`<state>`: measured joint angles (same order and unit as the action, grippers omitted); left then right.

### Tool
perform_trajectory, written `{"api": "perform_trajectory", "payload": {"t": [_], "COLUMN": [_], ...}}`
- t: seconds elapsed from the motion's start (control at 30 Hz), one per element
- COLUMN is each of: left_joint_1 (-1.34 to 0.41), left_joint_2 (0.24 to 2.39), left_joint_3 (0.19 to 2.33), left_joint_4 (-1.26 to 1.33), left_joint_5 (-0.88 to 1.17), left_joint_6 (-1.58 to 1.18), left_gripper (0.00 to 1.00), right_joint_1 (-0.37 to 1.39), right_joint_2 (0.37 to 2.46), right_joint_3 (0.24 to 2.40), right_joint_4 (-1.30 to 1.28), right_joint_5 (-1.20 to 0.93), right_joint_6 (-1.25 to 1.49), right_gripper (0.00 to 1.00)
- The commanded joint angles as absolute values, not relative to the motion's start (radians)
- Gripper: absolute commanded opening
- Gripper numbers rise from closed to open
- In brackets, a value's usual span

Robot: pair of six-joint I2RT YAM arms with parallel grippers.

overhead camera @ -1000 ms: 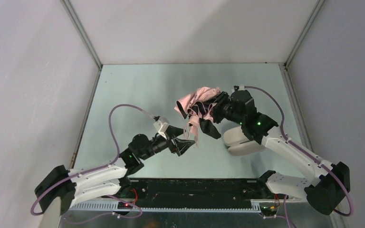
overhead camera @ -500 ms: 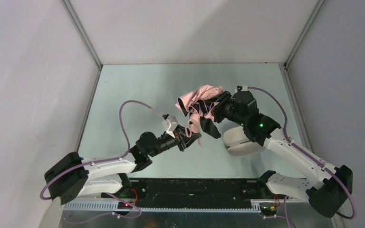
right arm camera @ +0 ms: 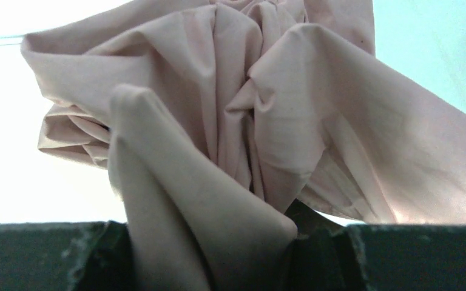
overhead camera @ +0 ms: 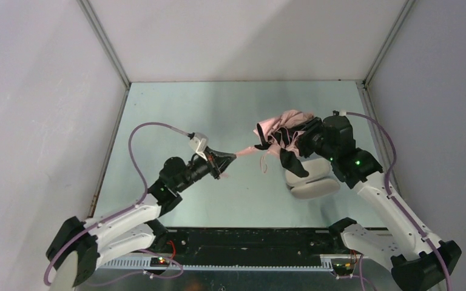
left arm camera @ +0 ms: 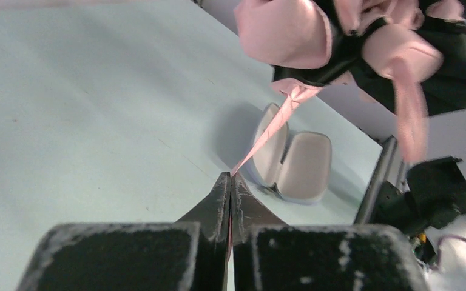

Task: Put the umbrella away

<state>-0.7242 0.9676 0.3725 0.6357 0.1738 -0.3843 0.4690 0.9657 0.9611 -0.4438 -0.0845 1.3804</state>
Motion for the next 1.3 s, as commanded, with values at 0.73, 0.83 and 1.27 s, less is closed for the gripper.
{"api": "perform_trajectory", "payload": {"t": [0.73,0.83,1.27], "left_joint_1": [-0.765,-0.765,-0.795], "left_joint_2": [0.891,0.924,0.947], "left_joint_3": [0.409,0.452,0.547], "left_joint_4": [0.486,0.523,0.424], "left_joint_5": [0.126,0.184,0.316], "left_joint_6": [-0.385,-0.401,-0.217], "left_gripper": [0.86,0.99,1.00], "right_joint_1": [0.464,0.516,0.637], "right_joint_2": [0.994,1.029,1.171], "right_joint_3": [1.020,1.019,1.019], "right_joint_4": [-0.408,-0.434,-0.465], "right_joint_5": [-0.092,-0.041,0.064], "right_joint_6": [1.431,1.461,1.525], "right_gripper": [0.00,0.00,0.00]}}
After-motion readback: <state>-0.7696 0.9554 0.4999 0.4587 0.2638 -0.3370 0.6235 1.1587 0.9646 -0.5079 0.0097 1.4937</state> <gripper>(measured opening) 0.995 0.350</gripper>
